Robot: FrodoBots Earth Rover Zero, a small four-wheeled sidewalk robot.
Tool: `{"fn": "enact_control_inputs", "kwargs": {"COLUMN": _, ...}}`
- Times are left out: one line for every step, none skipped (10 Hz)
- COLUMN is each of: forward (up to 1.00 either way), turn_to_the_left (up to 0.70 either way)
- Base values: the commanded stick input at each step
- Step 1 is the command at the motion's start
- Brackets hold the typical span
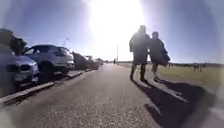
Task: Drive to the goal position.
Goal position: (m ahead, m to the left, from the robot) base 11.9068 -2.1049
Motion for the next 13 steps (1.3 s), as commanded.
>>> {"fn": "enact_control_inputs", "kwargs": {"forward": 1.0, "turn_to_the_left": 0.0}}
{"fn": "enact_control_inputs", "kwargs": {"forward": 1.0, "turn_to_the_left": 0.0}}
{"fn": "enact_control_inputs", "kwargs": {"forward": 1.0, "turn_to_the_left": 0.0}}
{"fn": "enact_control_inputs", "kwargs": {"forward": 1.0, "turn_to_the_left": 0.0}}
{"fn": "enact_control_inputs", "kwargs": {"forward": 1.0, "turn_to_the_left": 0.0}}
{"fn": "enact_control_inputs", "kwargs": {"forward": 1.0, "turn_to_the_left": 0.0}}
{"fn": "enact_control_inputs", "kwargs": {"forward": 1.0, "turn_to_the_left": 0.0}}
{"fn": "enact_control_inputs", "kwargs": {"forward": 1.0, "turn_to_the_left": 0.0}}
{"fn": "enact_control_inputs", "kwargs": {"forward": 1.0, "turn_to_the_left": 0.0}}
{"fn": "enact_control_inputs", "kwargs": {"forward": 1.0, "turn_to_the_left": 0.0}}
{"fn": "enact_control_inputs", "kwargs": {"forward": 1.0, "turn_to_the_left": 0.0}}
{"fn": "enact_control_inputs", "kwargs": {"forward": 1.0, "turn_to_the_left": 0.0}}
{"fn": "enact_control_inputs", "kwargs": {"forward": 1.0, "turn_to_the_left": 0.0}}
